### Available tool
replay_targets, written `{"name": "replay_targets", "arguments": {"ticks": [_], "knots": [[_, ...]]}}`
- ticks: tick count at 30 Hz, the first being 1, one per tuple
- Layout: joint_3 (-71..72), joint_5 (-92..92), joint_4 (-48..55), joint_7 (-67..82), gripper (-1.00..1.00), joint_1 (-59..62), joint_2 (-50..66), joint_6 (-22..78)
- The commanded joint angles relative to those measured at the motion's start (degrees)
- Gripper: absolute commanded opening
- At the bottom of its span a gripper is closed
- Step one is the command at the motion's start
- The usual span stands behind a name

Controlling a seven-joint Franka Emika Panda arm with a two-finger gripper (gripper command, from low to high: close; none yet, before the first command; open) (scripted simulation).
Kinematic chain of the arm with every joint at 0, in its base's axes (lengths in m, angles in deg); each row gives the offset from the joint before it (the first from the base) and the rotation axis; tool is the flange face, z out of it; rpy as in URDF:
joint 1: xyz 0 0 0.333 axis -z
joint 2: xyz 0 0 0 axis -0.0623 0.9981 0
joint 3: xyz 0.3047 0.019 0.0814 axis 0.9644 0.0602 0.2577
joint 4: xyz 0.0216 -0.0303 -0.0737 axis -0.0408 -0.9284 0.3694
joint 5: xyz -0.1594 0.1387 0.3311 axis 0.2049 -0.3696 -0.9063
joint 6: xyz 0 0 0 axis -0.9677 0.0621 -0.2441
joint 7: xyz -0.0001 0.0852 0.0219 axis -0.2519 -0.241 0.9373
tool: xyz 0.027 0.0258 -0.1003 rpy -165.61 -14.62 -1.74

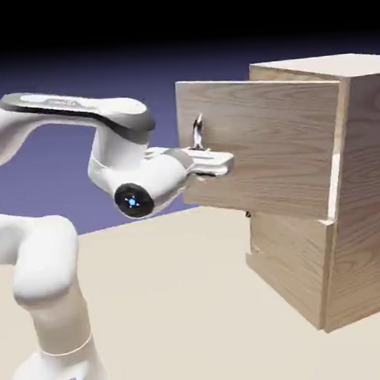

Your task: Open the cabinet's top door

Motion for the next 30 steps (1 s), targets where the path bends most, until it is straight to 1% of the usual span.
{"name": "replay_targets", "arguments": {"ticks": [1, 6, 11, 20, 30], "knots": [[-1.87, 2.56, 0.09, -0.26, -1.0, 0.47, 0.23, 1.88], [-11.66, 15.02, 2.17, -0.34, -1.0, 2.59, 3.47, 11.8], [-22.02, 27.1, 7.64, 1.28, -1.0, 2.84, 10.57, 23.24], [-38.93, 42.14, 24.51, 7.23, -1.0, -4.09, 28.8, 45.18], [-51.68, 47.55, 42.98, 17.04, -1.0, -12.48, 49.32, 66.9]]}}
